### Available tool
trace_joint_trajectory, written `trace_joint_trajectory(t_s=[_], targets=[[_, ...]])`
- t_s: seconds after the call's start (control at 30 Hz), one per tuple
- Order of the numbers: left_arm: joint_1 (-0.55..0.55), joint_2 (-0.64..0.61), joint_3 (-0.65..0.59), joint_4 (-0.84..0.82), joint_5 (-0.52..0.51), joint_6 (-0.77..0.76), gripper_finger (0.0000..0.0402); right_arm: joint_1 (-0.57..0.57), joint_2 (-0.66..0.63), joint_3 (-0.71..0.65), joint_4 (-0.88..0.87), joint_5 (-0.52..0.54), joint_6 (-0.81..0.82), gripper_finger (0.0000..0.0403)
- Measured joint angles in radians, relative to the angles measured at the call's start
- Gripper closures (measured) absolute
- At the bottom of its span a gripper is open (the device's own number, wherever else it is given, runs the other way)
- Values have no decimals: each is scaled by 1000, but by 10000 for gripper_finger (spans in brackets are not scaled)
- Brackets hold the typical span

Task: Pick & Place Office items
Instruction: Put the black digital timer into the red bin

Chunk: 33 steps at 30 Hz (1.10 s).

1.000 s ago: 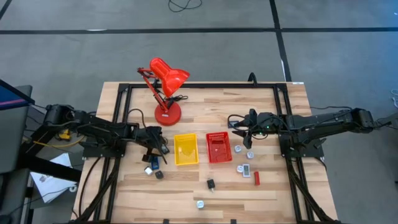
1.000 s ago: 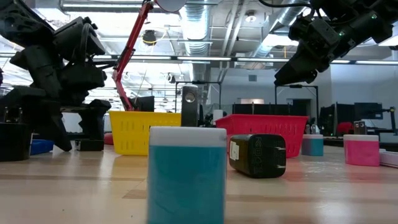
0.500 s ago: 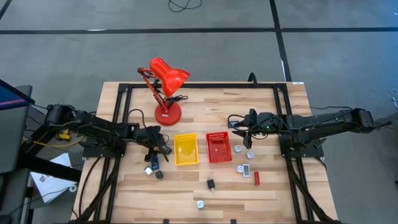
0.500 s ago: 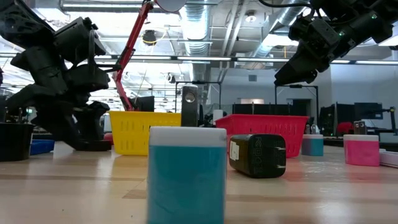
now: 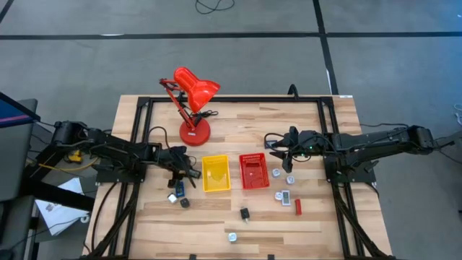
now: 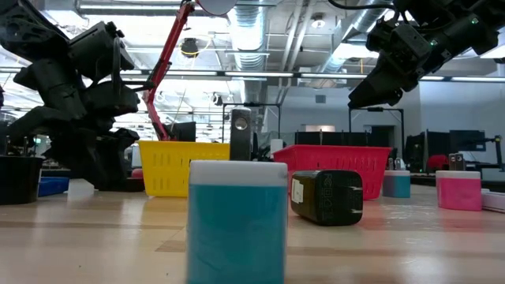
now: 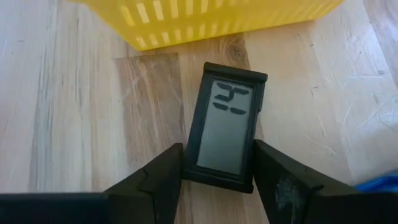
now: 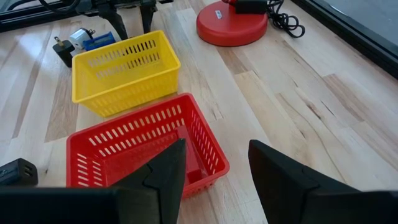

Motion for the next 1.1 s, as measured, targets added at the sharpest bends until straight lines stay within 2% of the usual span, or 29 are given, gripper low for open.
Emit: trace_joint_trajectory(t_s=[0.6, 0.8, 1.1], targets=[[0, -22, 0, -25, 5, 1, 238, 1, 0, 0, 5, -3, 56, 235], [0, -132, -1, -97, 4, 1, 235, 0, 0, 0, 61, -4, 164, 235], [-1, -345, 4, -26, 5, -6, 236, 0, 0, 0, 196, -7, 264, 235]])
